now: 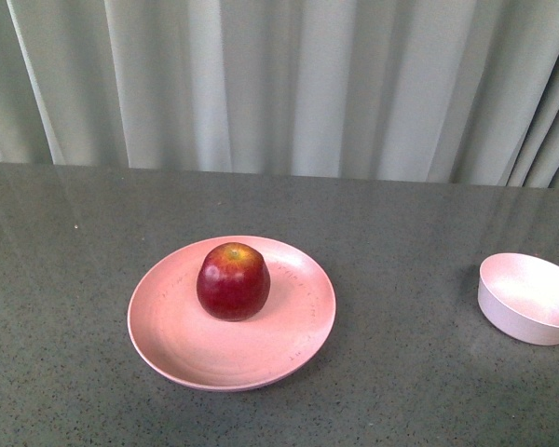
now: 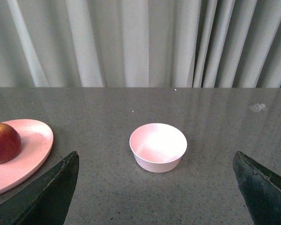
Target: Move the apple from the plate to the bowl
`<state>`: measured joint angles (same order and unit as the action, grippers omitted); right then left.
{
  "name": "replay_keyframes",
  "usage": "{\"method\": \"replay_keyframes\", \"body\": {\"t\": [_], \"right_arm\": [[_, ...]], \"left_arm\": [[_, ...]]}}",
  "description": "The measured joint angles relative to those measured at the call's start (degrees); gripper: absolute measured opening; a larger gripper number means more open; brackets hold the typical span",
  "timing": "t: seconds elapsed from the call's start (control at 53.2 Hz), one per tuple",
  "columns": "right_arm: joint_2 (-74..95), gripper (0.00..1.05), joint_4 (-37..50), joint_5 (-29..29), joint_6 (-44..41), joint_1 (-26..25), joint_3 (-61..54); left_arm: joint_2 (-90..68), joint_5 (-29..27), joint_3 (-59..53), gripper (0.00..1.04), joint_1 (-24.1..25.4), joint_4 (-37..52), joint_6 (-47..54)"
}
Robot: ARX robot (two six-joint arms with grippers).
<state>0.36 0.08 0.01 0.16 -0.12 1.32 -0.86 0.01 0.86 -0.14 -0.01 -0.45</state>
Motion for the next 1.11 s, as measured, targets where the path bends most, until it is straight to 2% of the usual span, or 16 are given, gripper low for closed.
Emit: {"method": "replay_keyframes", "body": {"t": [0.939,0.977,1.014,1.07,1.108], "right_arm": [[0.02,0.96,-0.02,-0.02,0.0,0.0,0.02],[2.23,0.96,-4.55,-1.73,0.07,-0.61,1.64],[11.69,0.96,-11.89,-3.91,-0.44,-3.41,5.9],[20.85,0.96,-10.05,-4.98,-0.68,-5.9,8.46],[29.38,0.96,-5.33,-5.14,-0.76,-7.87,11.17]], "left_arm": [[0.0,0.0,0.0,0.96,0.0,0.0,0.0],[0.0,-0.02,0.0,0.96,0.0,0.0,0.0],[0.0,0.02,0.0,0.96,0.0,0.0,0.0],[0.0,0.0,0.0,0.96,0.0,0.0,0.0],[0.0,0.0,0.0,0.96,0.0,0.0,0.0]]}}
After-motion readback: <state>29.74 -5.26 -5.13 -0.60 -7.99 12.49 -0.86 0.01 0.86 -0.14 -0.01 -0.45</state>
